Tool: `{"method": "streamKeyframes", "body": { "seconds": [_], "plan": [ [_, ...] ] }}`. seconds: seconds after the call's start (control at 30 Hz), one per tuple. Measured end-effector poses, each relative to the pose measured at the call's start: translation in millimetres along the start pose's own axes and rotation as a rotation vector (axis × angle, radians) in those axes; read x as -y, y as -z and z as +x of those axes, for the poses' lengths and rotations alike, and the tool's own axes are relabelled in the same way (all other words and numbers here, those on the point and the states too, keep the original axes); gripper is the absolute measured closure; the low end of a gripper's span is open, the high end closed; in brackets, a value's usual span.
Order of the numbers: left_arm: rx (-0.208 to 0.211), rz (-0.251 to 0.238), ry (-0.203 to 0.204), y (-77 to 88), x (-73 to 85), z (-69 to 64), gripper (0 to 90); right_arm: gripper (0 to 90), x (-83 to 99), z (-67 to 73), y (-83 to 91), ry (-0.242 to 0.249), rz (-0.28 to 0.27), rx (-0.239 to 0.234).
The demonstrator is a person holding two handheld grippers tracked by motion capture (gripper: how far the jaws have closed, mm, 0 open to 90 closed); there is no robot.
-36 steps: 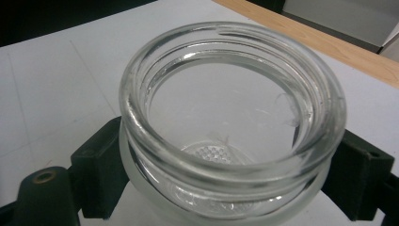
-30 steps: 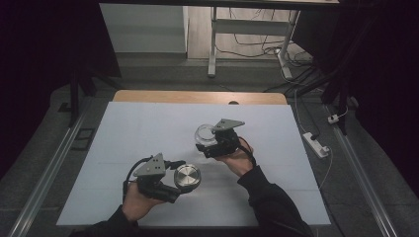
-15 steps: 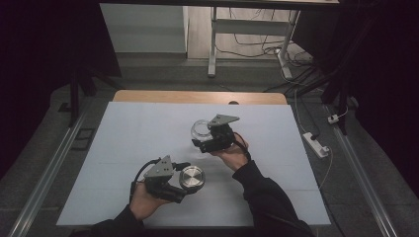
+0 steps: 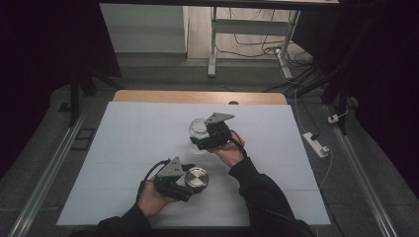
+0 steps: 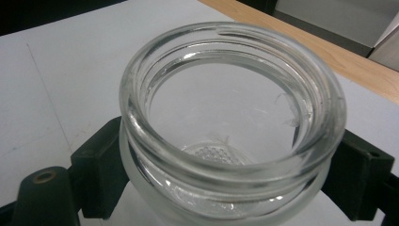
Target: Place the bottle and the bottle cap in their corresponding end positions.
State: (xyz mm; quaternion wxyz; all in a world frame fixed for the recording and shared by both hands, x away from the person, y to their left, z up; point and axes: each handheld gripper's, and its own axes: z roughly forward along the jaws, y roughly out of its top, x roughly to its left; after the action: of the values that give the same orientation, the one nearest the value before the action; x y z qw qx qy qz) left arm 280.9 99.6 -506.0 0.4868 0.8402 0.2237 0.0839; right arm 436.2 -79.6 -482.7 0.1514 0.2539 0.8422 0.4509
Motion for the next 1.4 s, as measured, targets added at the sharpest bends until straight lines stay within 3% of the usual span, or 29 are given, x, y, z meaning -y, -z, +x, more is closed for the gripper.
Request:
{"method": "streamKeyframes", "body": {
  "seconds": [0.33,0.7,0.9,1.07,1.4],
  "plan": [
    [-0.036,0.077,0.009,-18.2,9.7,8.0,20.6,14.7,6.2,-2.2,-12.0,0.004,0.016,0.01],
    [-0.059,0.186,-0.008,-32.6,14.8,9.3,20.5,14.7,11.9,-2.8,-18.8,0.011,0.032,0.014],
    [-0.054,0.192,0.012,-33.5,15.1,11.1,20.5,14.7,14.5,-2.1,-21.7,0.011,0.041,0.013],
    [-0.069,0.244,0.003,-37.5,18.2,11.3,20.4,14.5,15.3,-2.7,-21.8,0.006,0.037,0.008],
    [-0.067,0.238,0.008,-37.7,19.3,11.9,19.8,14.1,14.5,-3.4,-21.9,0.005,0.048,0.004]
  ]
}}
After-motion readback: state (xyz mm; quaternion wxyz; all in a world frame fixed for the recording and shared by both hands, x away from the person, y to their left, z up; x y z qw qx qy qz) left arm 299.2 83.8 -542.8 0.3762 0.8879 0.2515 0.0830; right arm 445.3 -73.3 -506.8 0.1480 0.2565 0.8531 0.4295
